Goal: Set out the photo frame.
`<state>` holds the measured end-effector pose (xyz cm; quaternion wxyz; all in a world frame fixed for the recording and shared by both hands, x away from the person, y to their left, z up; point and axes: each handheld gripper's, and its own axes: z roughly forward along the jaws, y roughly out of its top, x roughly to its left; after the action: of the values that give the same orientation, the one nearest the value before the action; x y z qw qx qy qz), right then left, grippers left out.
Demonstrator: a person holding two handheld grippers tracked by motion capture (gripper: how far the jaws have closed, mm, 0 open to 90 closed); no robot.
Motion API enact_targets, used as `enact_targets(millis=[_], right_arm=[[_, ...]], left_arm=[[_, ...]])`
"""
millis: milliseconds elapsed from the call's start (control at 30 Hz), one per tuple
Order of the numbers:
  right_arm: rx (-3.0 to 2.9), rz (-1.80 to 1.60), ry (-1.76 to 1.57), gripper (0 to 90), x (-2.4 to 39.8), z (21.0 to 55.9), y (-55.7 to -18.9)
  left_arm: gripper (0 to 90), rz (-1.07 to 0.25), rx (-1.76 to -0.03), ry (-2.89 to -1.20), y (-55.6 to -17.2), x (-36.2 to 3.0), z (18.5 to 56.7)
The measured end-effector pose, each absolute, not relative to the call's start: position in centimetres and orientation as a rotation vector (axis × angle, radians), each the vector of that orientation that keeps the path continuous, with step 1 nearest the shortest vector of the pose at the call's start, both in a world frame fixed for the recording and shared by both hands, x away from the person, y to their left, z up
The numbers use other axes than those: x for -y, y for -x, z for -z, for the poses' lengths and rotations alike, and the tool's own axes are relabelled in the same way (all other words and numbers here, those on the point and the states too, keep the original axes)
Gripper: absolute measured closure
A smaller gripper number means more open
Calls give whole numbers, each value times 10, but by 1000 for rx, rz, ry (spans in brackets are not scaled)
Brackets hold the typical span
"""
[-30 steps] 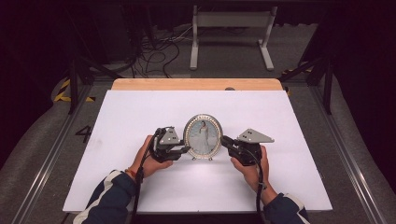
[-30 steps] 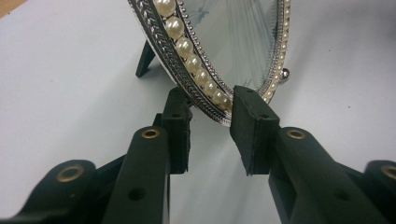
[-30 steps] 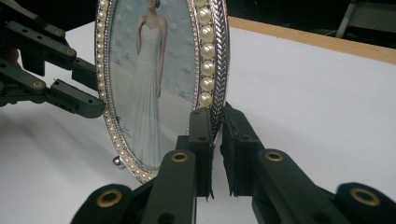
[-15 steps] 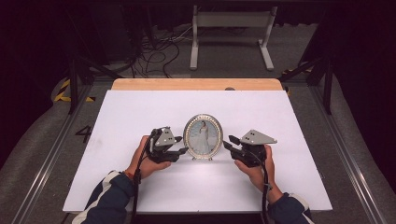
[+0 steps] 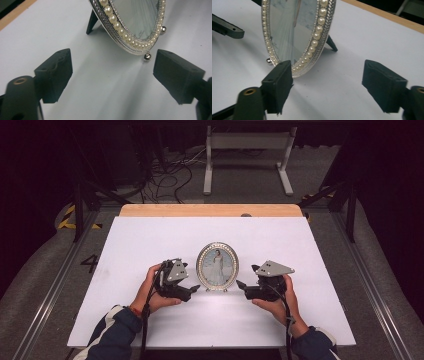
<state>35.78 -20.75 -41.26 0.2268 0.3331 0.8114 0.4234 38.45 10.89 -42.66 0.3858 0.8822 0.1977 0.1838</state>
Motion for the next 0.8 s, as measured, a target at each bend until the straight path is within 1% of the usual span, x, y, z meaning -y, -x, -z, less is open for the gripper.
enact_targets(millis=[100, 167, 267, 433, 800], right_arm=[[-2256, -1194, -907, 129, 208, 414, -359], [-2252, -1199, -907, 107, 209, 414, -359], [-2260, -1186, -903, 90, 210, 415, -360], [-2253, -1129, -896, 88, 212, 416, -360], [-2283, -939, -794, 118, 210, 422, -353]], left_arm=[[96, -420, -504, -2249, -384, -112, 430], [92, -402, -508, -2238, -384, -113, 431], [69, -410, -497, -2233, -383, -113, 432], [67, -440, -481, -2218, -384, -113, 432], [74, -470, -467, -2215, -379, -112, 431]])
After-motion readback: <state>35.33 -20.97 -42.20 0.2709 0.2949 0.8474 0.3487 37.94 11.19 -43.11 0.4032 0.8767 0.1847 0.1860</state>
